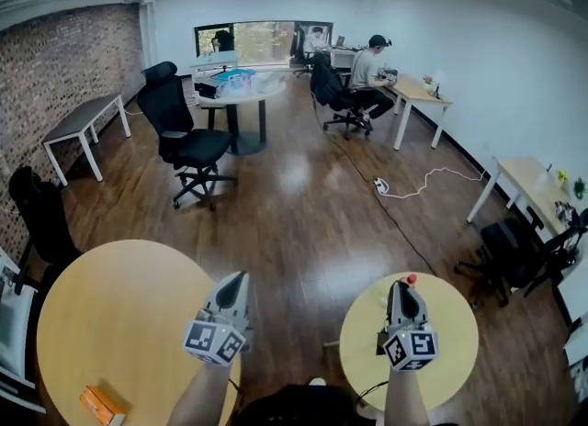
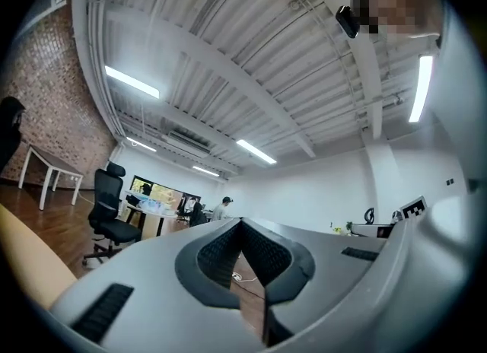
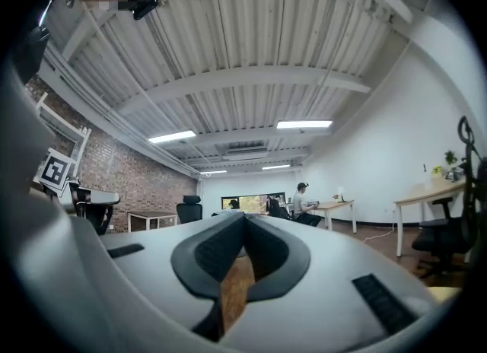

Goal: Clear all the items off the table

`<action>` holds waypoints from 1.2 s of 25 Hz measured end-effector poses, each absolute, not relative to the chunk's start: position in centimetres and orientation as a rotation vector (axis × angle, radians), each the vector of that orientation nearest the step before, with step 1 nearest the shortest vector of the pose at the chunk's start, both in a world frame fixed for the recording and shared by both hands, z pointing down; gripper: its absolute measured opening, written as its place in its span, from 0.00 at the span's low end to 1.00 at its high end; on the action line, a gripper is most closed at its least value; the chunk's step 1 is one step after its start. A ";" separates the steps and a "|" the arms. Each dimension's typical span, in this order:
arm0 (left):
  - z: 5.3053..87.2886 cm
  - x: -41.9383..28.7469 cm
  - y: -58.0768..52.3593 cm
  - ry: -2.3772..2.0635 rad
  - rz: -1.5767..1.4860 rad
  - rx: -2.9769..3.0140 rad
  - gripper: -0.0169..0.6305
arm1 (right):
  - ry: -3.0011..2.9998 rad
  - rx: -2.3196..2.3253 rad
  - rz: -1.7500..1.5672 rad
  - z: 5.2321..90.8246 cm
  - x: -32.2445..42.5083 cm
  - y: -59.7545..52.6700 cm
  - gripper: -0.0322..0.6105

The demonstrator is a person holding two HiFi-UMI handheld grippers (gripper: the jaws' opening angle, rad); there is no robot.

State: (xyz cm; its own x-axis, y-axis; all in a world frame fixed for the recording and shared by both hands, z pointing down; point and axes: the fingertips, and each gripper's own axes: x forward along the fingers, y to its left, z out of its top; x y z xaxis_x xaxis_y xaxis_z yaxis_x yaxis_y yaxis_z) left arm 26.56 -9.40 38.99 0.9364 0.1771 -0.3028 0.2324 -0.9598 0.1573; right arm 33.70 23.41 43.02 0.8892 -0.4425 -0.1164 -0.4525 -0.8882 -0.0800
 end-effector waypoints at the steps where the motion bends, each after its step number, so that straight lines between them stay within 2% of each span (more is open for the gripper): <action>1: 39.1 27.3 -8.3 0.343 -0.423 2.900 0.01 | 0.671 -2.957 0.141 43.3 33.8 24.6 0.05; 6: 40.0 30.6 -1.7 0.494 -0.374 2.873 0.01 | 0.546 -3.009 0.113 44.2 33.6 31.0 0.06; 13: 42.6 35.3 1.8 0.578 -0.272 2.845 0.01 | 0.474 -3.048 0.045 46.4 34.4 34.2 0.06; 14: 42.9 35.8 2.3 0.588 -0.256 2.846 0.01 | 0.476 -3.050 0.019 47.0 34.6 34.4 0.13; 19: 46.0 37.7 4.2 0.630 -0.119 2.849 0.01 | 0.457 -3.053 -0.170 51.6 35.4 34.8 0.32; 23: 49.0 39.2 5.3 0.661 0.005 2.868 0.01 | 0.403 -3.063 -0.294 55.5 36.9 35.0 0.53; 25: 50.5 40.4 5.7 0.676 0.058 2.889 0.01 | 0.379 -3.071 -0.335 57.3 37.9 34.9 0.56; 30: 53.3 43.1 6.6 0.657 0.135 2.892 0.01 | 0.424 -3.062 -0.452 61.6 40.6 34.9 0.57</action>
